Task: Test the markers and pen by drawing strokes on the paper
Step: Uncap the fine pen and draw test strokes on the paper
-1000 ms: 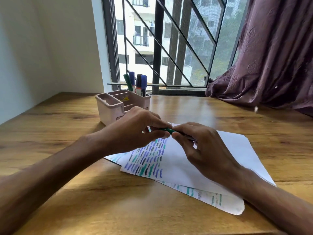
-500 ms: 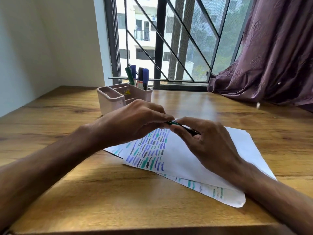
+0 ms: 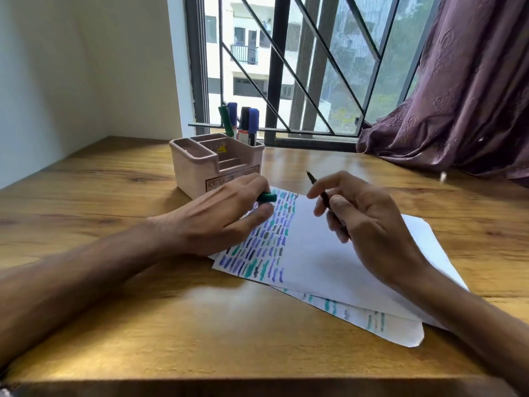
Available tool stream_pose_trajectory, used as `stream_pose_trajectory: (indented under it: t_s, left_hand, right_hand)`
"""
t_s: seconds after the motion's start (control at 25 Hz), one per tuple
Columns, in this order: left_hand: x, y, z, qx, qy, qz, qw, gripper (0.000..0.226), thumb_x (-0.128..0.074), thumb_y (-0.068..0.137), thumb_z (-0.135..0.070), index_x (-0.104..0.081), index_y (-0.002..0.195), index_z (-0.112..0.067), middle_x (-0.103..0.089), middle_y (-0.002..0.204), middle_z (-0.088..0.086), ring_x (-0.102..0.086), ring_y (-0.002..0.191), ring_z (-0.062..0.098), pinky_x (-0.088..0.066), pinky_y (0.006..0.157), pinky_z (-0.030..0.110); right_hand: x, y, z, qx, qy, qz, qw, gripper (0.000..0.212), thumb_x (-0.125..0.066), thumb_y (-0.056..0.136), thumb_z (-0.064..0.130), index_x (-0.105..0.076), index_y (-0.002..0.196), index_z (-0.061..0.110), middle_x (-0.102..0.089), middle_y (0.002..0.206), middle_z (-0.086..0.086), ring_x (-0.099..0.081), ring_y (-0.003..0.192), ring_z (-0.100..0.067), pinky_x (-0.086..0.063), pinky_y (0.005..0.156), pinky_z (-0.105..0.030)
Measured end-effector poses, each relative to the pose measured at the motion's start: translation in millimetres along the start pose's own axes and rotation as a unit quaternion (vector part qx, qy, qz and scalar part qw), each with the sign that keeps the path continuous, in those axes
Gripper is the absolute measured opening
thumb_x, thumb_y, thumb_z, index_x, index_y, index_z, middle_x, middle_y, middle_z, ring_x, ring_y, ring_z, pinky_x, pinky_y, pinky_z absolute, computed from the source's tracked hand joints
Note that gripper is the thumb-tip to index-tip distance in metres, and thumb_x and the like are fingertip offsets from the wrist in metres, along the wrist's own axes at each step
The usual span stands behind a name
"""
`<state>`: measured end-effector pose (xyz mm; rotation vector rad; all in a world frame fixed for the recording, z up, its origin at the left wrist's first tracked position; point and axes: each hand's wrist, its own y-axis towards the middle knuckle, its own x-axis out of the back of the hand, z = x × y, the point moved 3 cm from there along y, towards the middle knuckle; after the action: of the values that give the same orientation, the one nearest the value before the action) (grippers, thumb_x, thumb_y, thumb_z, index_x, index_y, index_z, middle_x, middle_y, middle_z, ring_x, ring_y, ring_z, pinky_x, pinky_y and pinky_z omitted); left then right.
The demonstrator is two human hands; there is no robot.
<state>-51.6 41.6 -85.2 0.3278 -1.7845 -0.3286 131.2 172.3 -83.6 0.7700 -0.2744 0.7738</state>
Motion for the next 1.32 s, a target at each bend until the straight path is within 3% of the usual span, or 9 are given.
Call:
stream_pose_trajectory:
  t_s: [0.12,0.32,0.48,0.6,0.8,0.88,1.04,1.16,1.32]
  left_hand:
    - [-12,1,2,0.005,0.008,0.050,0.999,0.028,-0.046,0.102,-0.049,-0.050,0.112,-0.024,-0.049,0.108,-0.008,-0.047,0.096,0.005,-0.045,0.083,0.025]
    - [-15,2,2,0.029,0.004,0.062,0.998,0.029,-0.049,0.100,-0.050,-0.050,0.115,-0.026,-0.051,0.112,-0.007,-0.045,0.101,0.010,-0.045,0.091,0.037]
    - [-15,1,-1,0.039,0.009,0.066,0.997,0.028,-0.049,0.100,-0.049,-0.050,0.114,-0.025,-0.050,0.113,-0.006,-0.045,0.102,0.011,-0.046,0.093,0.037]
    - [-15,2,0,0.047,0.007,0.070,0.996,0.028,-0.049,0.100,-0.050,-0.049,0.115,-0.026,-0.049,0.112,-0.006,-0.044,0.101,0.010,-0.046,0.092,0.035]
    - [-17,2,1,0.044,0.018,0.055,0.997,0.032,-0.049,0.098,-0.052,-0.049,0.116,-0.025,-0.049,0.111,-0.007,-0.045,0.100,0.011,-0.047,0.091,0.036]
    - [-18,2,0,0.045,0.020,0.049,0.998,0.031,-0.049,0.098,-0.052,-0.049,0.114,-0.025,-0.050,0.109,-0.007,-0.046,0.100,0.011,-0.048,0.090,0.037]
    - [-18,2,0,0.046,0.020,0.041,0.998,0.030,-0.048,0.097,-0.053,-0.049,0.111,-0.027,-0.050,0.107,-0.007,-0.046,0.098,0.011,-0.048,0.088,0.037]
    - [-19,1,-2,0.041,0.027,0.040,0.998,0.030,-0.047,0.097,-0.054,-0.049,0.110,-0.028,-0.049,0.106,-0.009,-0.043,0.097,0.010,-0.045,0.087,0.033]
    - [-20,-1,-6,0.045,0.033,0.043,0.998,0.030,-0.046,0.098,-0.055,-0.047,0.112,-0.029,-0.047,0.109,-0.011,-0.040,0.098,0.008,-0.040,0.087,0.028]
  right_hand:
    - [-2,4,-4,-0.050,0.158,0.045,0.985,0.050,-0.037,0.100,-0.014,-0.077,0.115,0.012,-0.074,0.097,-0.016,-0.064,0.080,-0.017,-0.055,0.063,-0.029]
    - [-7,2,-5,-0.107,0.257,0.114,0.954,0.040,-0.049,0.101,-0.014,-0.070,0.127,0.007,-0.076,0.106,-0.017,-0.071,0.093,-0.019,-0.060,0.075,-0.028]
    - [-9,0,0,-0.102,0.272,0.100,0.952,0.042,-0.066,0.088,-0.013,-0.067,0.127,0.004,-0.078,0.104,-0.017,-0.074,0.092,-0.022,-0.062,0.075,-0.029]
    - [-8,0,3,-0.122,0.275,0.084,0.950,0.041,-0.076,0.077,0.004,-0.069,0.117,0.008,-0.079,0.101,-0.015,-0.076,0.091,-0.023,-0.063,0.073,-0.029]
    - [-15,1,-1,-0.169,0.297,0.095,0.935,0.020,-0.063,0.094,0.025,-0.067,0.104,0.007,-0.075,0.096,-0.019,-0.069,0.086,-0.026,-0.057,0.063,-0.032]
    - [-16,2,-2,-0.186,0.305,0.091,0.929,0.020,-0.057,0.098,0.023,-0.066,0.103,0.005,-0.073,0.092,-0.021,-0.065,0.082,-0.027,-0.054,0.060,-0.031]
    - [-16,2,-1,-0.212,0.276,0.103,0.932,0.031,-0.055,0.102,0.021,-0.063,0.123,0.000,-0.079,0.102,-0.021,-0.076,0.090,-0.030,-0.061,0.065,-0.033]
    - [-8,0,11,-0.201,0.235,0.124,0.943,0.037,-0.059,0.098,0.028,-0.073,0.115,-0.002,-0.080,0.103,-0.022,-0.079,0.094,-0.035,-0.063,0.068,-0.033]
    - [1,-14,24,-0.171,0.168,0.153,0.959,0.021,-0.076,0.084,0.013,-0.081,0.100,0.000,-0.080,0.087,-0.022,-0.080,0.078,-0.029,-0.063,0.064,-0.029]
